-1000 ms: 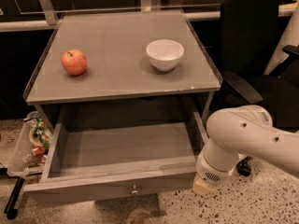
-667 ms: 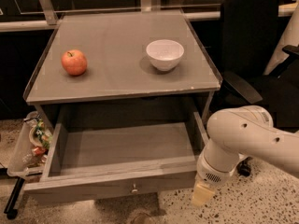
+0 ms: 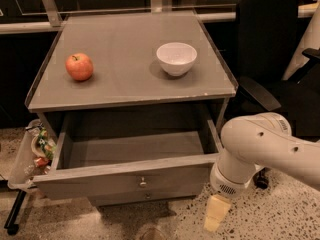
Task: Close top drawer
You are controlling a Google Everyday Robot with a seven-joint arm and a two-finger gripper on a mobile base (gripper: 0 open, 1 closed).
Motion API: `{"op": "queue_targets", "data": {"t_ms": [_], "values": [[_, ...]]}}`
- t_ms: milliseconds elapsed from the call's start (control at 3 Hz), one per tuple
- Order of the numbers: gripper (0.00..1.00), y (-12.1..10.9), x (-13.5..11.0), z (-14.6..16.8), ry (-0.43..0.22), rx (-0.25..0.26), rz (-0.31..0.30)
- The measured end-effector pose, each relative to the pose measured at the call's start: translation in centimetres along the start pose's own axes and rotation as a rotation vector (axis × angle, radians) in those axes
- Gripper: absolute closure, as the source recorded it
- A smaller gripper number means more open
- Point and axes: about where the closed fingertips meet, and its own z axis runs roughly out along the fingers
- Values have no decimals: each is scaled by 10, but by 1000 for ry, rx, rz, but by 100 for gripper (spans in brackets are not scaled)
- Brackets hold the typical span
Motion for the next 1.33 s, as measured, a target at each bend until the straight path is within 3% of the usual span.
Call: {"op": "queue_targets", "data": {"t_ms": [333,1333], "values": [[19,0,0,0,0,0,0],[88,-8,-7,-2,2,20,-1]]}}
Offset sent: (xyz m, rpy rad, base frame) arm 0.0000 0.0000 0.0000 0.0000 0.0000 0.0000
